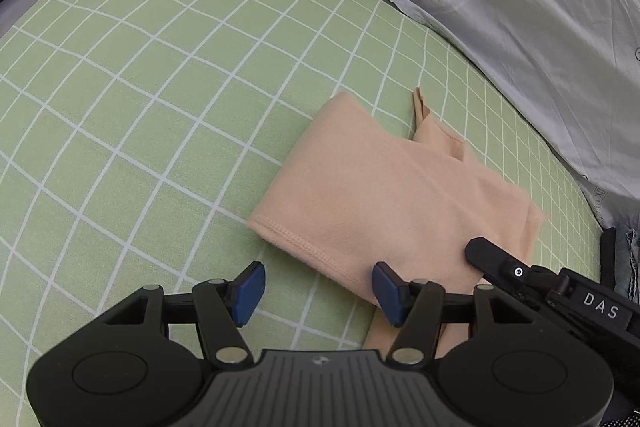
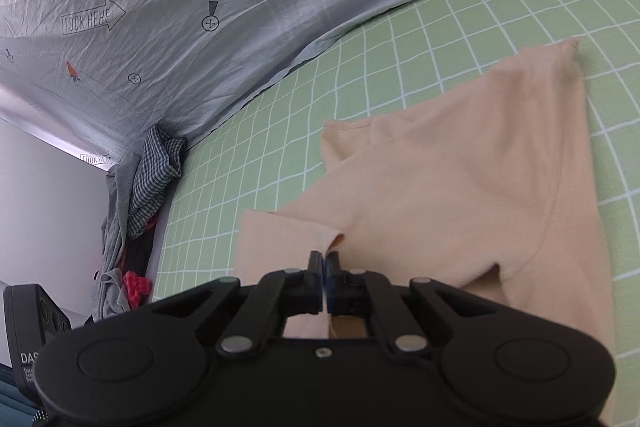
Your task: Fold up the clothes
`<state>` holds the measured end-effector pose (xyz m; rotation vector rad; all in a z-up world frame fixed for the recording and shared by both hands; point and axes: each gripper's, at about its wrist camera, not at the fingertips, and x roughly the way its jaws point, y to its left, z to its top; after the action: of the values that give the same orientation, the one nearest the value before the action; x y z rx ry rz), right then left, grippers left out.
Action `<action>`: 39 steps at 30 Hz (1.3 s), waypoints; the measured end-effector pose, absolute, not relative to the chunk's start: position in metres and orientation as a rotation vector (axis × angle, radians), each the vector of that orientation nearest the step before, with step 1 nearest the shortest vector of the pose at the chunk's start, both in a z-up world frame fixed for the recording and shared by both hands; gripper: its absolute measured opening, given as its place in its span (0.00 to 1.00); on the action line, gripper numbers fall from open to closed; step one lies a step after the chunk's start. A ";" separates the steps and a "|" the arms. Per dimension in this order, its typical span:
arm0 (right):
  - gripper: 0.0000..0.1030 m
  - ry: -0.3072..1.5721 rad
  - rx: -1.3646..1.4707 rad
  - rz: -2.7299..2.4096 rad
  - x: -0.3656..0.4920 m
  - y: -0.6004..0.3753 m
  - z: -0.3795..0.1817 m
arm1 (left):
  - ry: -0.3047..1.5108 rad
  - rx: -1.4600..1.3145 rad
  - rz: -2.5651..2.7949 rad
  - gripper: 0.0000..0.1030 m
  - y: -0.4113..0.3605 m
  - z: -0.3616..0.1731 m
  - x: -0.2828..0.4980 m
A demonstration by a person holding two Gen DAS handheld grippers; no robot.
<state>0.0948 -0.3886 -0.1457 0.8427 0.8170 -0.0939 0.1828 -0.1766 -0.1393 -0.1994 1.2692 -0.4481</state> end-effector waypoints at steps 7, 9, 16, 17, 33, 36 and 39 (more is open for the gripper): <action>0.02 0.729 0.922 -0.213 0.011 -0.395 -0.129 | 1.242 -0.098 -0.561 0.58 -0.187 -0.120 0.131; 0.02 0.701 0.940 -0.225 -0.008 -0.395 -0.124 | 1.229 -0.067 -0.587 0.58 -0.190 -0.115 0.116; 0.02 0.698 0.965 -0.287 -0.063 -0.378 -0.122 | 1.220 -0.005 -0.624 0.58 -0.192 -0.112 0.069; 0.02 0.703 0.973 -0.296 -0.071 -0.375 -0.124 | 1.222 0.002 -0.622 0.58 -0.191 -0.113 0.064; 0.02 0.710 1.040 -0.393 -0.157 -0.351 -0.136 | 1.262 0.113 -0.610 0.58 -0.176 -0.131 -0.006; 0.02 0.721 1.041 -0.414 -0.172 -0.349 -0.139 | 1.262 0.131 -0.610 0.58 -0.175 -0.135 -0.015; 0.02 0.740 1.049 -0.435 -0.186 -0.346 -0.144 | 1.263 0.148 -0.612 0.58 -0.176 -0.140 -0.022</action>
<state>-0.1862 -0.3462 -0.1441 1.0492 0.7402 -0.4348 -0.0218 -0.1759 -0.1395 0.1484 1.2631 -0.6118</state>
